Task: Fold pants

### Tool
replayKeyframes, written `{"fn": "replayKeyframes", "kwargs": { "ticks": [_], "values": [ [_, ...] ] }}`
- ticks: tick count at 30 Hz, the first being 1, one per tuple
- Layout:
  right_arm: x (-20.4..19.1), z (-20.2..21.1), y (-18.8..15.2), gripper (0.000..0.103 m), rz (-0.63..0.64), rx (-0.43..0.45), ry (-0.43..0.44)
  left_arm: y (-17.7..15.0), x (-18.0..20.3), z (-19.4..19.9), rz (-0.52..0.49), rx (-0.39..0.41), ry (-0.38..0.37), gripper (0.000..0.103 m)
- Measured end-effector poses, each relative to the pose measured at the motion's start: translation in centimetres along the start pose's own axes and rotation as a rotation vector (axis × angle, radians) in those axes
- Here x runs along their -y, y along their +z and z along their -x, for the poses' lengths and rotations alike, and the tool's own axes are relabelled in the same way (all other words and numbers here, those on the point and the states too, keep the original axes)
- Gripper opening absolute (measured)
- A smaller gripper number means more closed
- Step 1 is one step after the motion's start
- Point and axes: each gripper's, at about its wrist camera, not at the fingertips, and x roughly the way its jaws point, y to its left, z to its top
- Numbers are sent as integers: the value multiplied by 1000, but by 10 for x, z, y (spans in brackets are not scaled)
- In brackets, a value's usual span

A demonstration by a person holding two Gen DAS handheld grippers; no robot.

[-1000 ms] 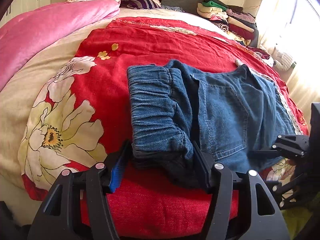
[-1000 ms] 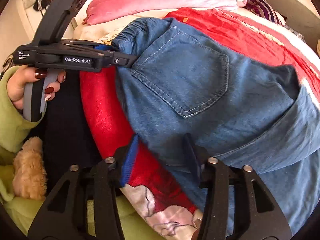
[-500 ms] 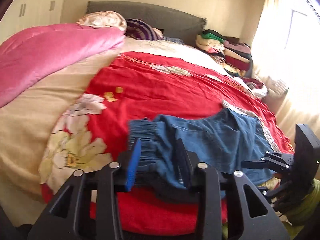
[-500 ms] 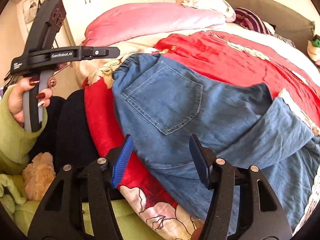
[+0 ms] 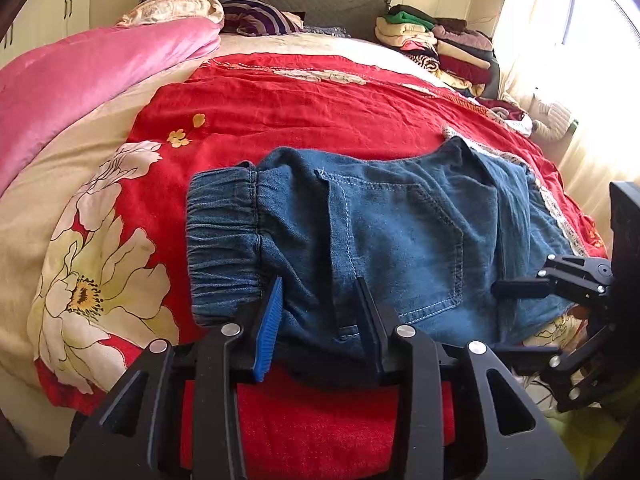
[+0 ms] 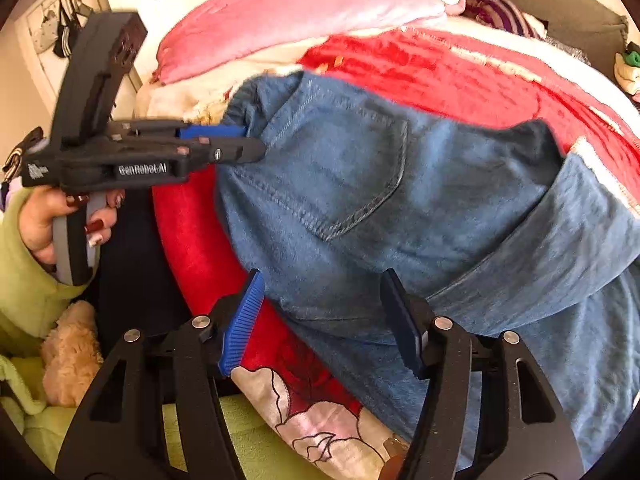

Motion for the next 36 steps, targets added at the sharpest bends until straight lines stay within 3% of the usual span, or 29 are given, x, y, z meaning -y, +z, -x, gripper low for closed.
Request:
{"fn": "replayKeyframes", "kwargs": {
  "ticks": [2, 4, 7, 11, 13, 18, 26, 30, 36],
  "values": [
    [3, 14, 3, 62, -5, 41, -9, 4, 1, 8, 13, 19, -16, 40],
    [10, 27, 6, 69, -19, 79, -32, 7, 6, 18, 12, 41, -28, 55],
    [20, 44, 10, 77, -36, 120, -72, 10, 15, 32, -6, 76, -17, 68],
    [37, 64, 13, 83, -65, 176, -131, 15, 22, 49, -9, 119, -22, 76],
    [47, 74, 12, 86, -84, 199, -158, 17, 27, 57, -17, 139, -23, 86],
    [69, 95, 11, 89, -129, 246, -229, 22, 40, 66, -36, 164, -35, 93],
    [108, 122, 19, 92, -194, 292, -342, 31, 66, 62, -73, 165, -82, 96],
    [132, 124, 29, 92, -242, 278, -374, 35, 83, 51, -92, 143, -127, 96],
    [163, 114, 46, 92, -298, 247, -352, 36, 112, 24, -134, 79, -201, 95]
  ]
}}
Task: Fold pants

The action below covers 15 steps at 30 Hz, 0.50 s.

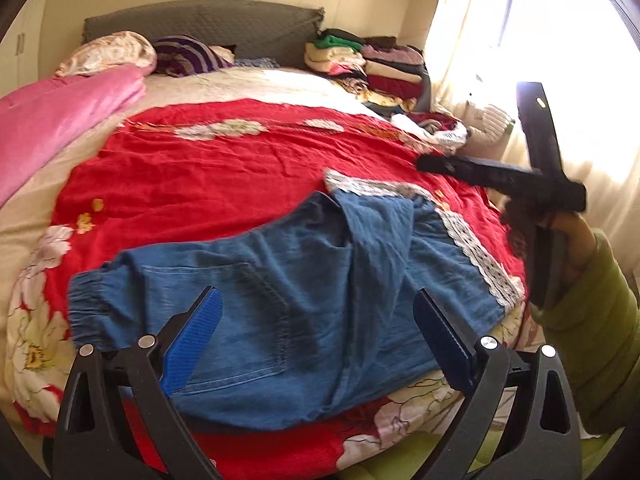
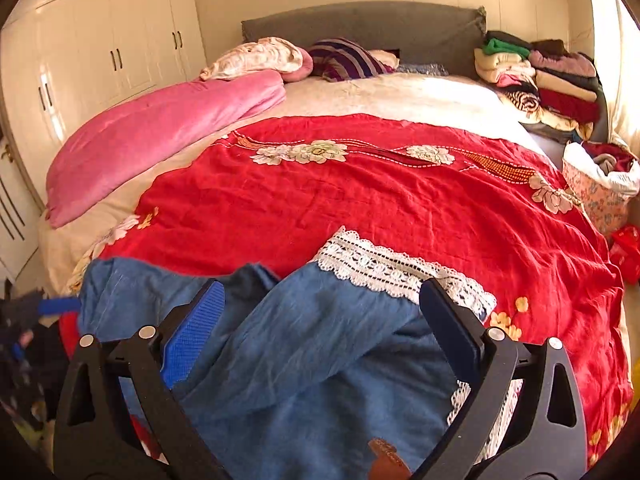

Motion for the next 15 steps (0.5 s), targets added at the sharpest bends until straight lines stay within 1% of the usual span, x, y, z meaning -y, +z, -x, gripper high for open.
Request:
{"fn": "replayKeyframes", "kwargs": {
  "ticks": [3, 5, 7, 8, 9, 10, 12, 14, 15],
  "values": [
    [8, -21, 12, 92, -26, -46, 3, -3, 12, -24, -21, -51, -39, 94],
    [13, -38, 19, 92, -41, -83, 14, -5, 16, -38, -23, -84, -65, 91],
    [13, -57, 26, 92, -27, -116, -6, -9, 18, -56, -23, -127, -97, 74],
    [12, -65, 28, 92, -13, -131, -17, -11, 19, -66, -22, -152, -110, 72],
    [10, -78, 31, 92, 11, -153, -41, -12, 20, -73, -18, -169, -120, 65],
    [9, -86, 32, 92, 23, -171, -53, -14, 21, -82, -15, -191, -136, 61],
    [8, -102, 35, 92, 34, -202, -61, -17, 23, -95, -13, -211, -147, 58],
    [6, -122, 38, 92, 41, -235, -70, -22, 27, -106, -22, -229, -145, 48],
    [4, -128, 39, 92, 48, -243, -73, -25, 29, -109, -29, -231, -142, 39]
  ]
}}
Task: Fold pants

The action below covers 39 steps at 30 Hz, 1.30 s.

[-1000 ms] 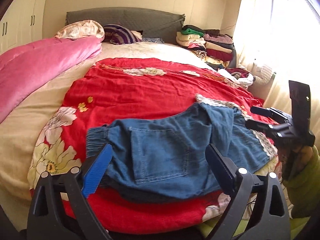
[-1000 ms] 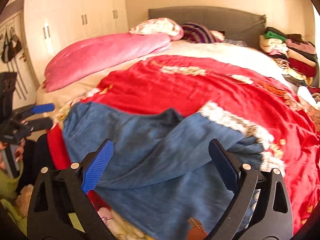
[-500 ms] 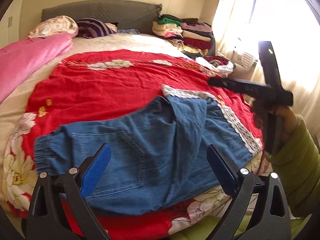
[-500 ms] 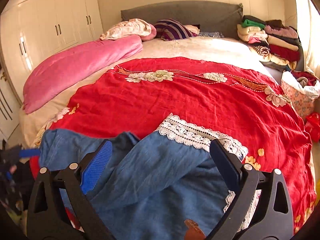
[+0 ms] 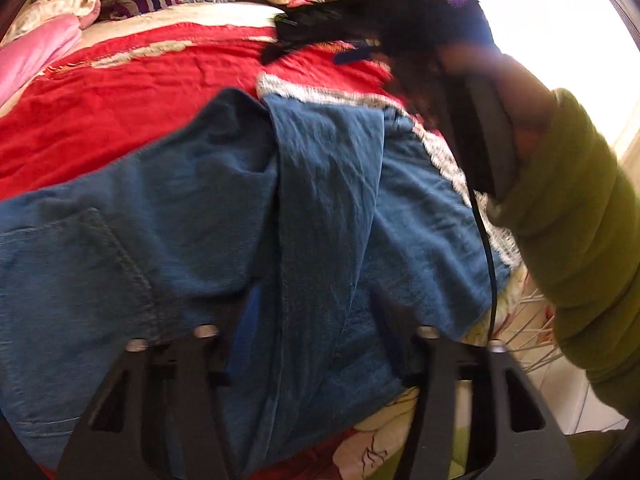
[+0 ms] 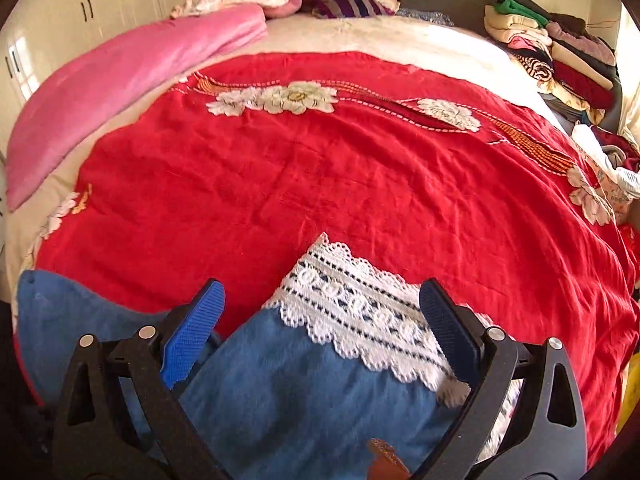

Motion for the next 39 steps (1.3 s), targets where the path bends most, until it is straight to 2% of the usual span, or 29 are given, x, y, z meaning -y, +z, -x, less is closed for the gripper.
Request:
{"fn": "replayKeyframes", "kwargs": {
  "ticks": [3, 6, 8, 9, 10, 13, 18, 26, 28, 29, 30, 31, 34, 39],
  "values": [
    [-7, -21, 11, 92, 25, -25, -18, -5, 7, -3, -54, 3, 28, 37],
    [-11, -43, 19, 91, 38, -65, -24, -6, 8, -2, -58, 2, 13, 37],
    [-10, -57, 22, 71, 52, -102, -30, -8, 5, -1, -55, 5, 4, 37],
    [-10, -63, 22, 48, 59, -120, -27, -8, 5, 0, -52, 7, 0, 37],
    [-7, -67, 20, 32, 66, -138, -17, -8, 4, 0, -47, 8, -5, 38],
    [3, -52, 16, 13, 42, -93, 16, -9, 3, 3, -39, 14, -19, 40],
    [32, 3, 2, 8, -30, 29, 48, -8, 2, 5, -15, 21, -58, 54],
    [77, 94, -42, 8, -135, 189, 90, -1, 1, 11, -13, 81, -13, 55],
    [86, 113, -60, 8, -157, 218, 100, 1, 4, 11, -43, 87, 20, 50],
    [89, 119, -67, 8, -166, 225, 104, 1, 7, 10, -61, 87, 35, 40],
    [91, 125, -75, 8, -171, 229, 106, 2, 8, 8, -72, 84, 40, 23],
    [94, 133, -84, 8, -172, 231, 110, 1, 10, 7, -88, 77, 38, 11],
    [101, 149, -109, 8, -182, 228, 115, -6, 17, 14, -131, 86, 53, 4],
    [110, 159, -156, 8, -213, 191, 132, -14, 30, 28, -196, 96, 77, 3]
  ]
}}
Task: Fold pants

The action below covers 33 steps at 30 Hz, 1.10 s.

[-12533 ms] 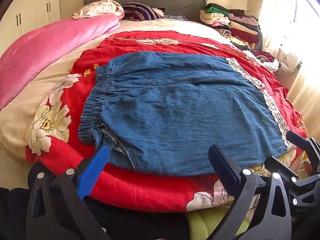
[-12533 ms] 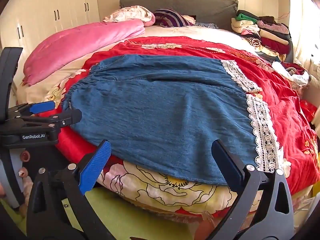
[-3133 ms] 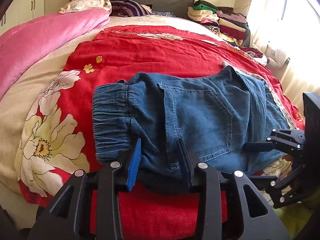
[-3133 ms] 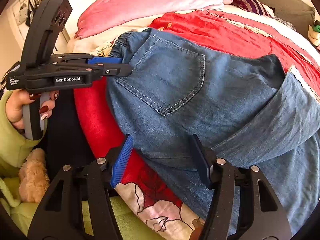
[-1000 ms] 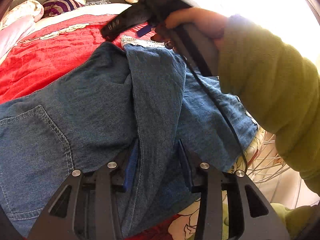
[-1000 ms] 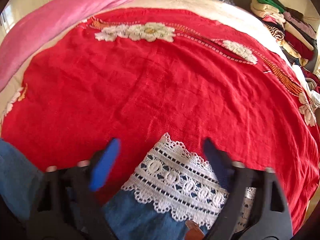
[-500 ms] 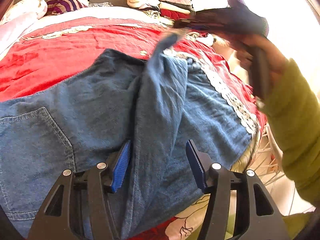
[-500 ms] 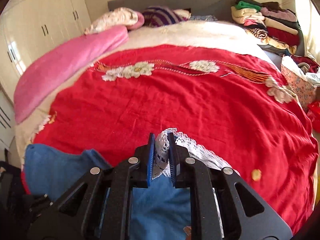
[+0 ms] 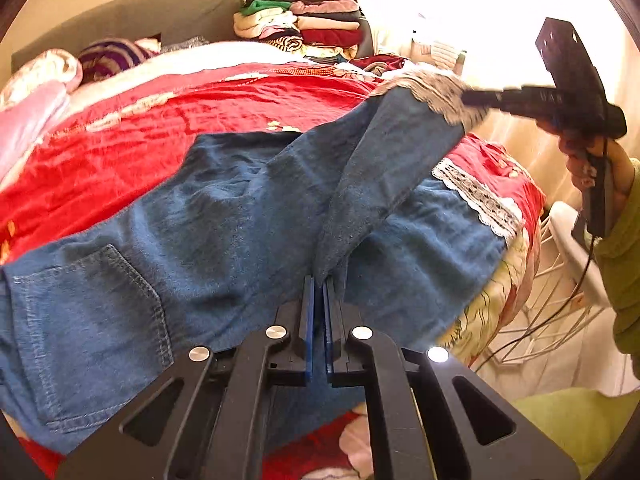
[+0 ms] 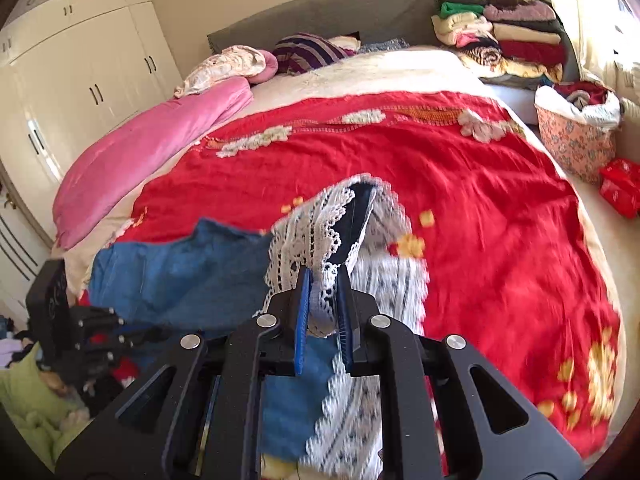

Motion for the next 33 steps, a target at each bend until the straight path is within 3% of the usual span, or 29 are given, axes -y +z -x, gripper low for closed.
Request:
{"fn": "replayKeyframes", "kwargs": {
  "ticks": [9, 17, 20, 22, 24, 26, 27, 28, 33],
  "values": [
    [25, 2, -59, 8, -83, -81, 0, -12, 13, 7, -25, -44, -18, 3],
    [34, 2, -86, 13, -111, -101, 39, -19, 20, -1, -65, -82, 9, 3],
    [32, -2, -90, 20, -98, -113, 41, -18, 19, -4, -56, -79, 21, 4],
    [29, -4, -91, 35, -92, -123, 52, -17, 17, -8, -44, -84, 27, 4],
    [27, -6, -92, 39, -68, -135, 54, -16, 16, -12, -42, -88, 30, 4],
    [27, -14, -95, 37, -52, -168, 42, -15, 15, -16, -42, -97, 33, 4],
    [27, -16, -96, 29, -44, -178, 36, -15, 15, -16, -36, -95, 30, 3],
    [26, -17, -96, 13, -24, -180, 20, -14, 14, -15, -36, -93, 29, 2],
    [31, 7, -88, 7, -21, -134, 70, -15, 21, 4, -76, -59, 8, 2]
  ]
}}
